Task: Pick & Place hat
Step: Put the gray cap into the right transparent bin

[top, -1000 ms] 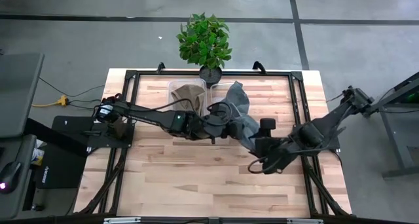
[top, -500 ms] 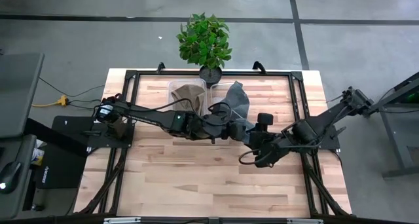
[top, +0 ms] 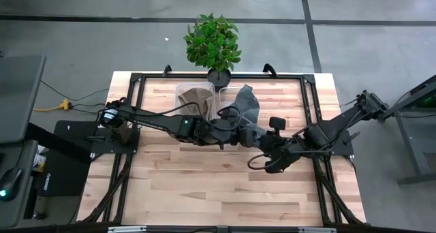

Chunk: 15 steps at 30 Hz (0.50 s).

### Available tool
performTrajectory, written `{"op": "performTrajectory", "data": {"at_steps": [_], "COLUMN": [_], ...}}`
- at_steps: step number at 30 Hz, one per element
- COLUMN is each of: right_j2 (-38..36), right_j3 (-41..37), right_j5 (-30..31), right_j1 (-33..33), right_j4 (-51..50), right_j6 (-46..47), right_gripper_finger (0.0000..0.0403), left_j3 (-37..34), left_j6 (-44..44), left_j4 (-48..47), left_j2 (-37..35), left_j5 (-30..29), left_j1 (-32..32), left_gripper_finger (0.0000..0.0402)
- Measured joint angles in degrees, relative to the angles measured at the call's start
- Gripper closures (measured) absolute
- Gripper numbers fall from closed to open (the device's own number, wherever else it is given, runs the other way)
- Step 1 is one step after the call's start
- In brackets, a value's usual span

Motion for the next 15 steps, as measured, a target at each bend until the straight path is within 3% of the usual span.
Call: {"op": "performTrajectory", "data": {"at_steps": [6,15], "right_j2": [-0.02,-0.07], "right_j3": [0.00,0.00], "right_j5": [-4.00,-7.41], "right_j1": [0.00,0.00], "right_j4": [0.02,0.11], "right_j6": [-0.62,0.38], "right_gripper_finger": [0.0392,0.0398], "left_j3": [0.00,0.00], "left_j6": [0.53,3.05], "left_j4": [-0.04,-0.17], "left_j2": [0.00,0.00], "left_j5": [1.15,2.86], "left_j1": [0.00,0.00], "left_gripper_finger": [0.0402,0.0401]}}
